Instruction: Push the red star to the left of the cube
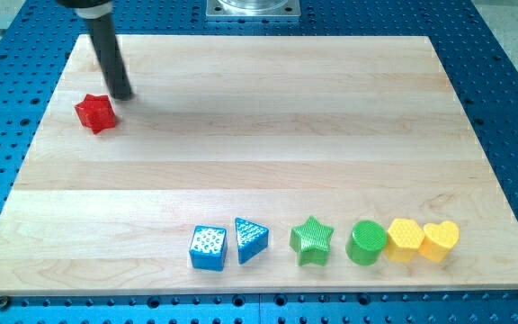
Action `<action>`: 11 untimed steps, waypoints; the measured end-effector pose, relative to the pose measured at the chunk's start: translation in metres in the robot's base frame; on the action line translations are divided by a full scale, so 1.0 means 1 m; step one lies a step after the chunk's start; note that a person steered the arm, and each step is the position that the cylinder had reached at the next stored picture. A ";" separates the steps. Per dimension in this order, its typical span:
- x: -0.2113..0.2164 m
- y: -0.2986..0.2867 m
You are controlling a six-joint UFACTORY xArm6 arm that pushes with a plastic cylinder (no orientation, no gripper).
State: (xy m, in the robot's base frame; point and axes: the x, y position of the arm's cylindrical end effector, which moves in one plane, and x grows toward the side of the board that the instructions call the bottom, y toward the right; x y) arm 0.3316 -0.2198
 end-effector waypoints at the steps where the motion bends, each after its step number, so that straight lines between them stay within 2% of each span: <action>1: 0.072 -0.007; 2: 0.172 0.035; 4: 0.186 0.008; 5: 0.210 0.080; 6: 0.210 0.072; 7: 0.207 0.095; 9: 0.231 0.105; 11: 0.232 0.028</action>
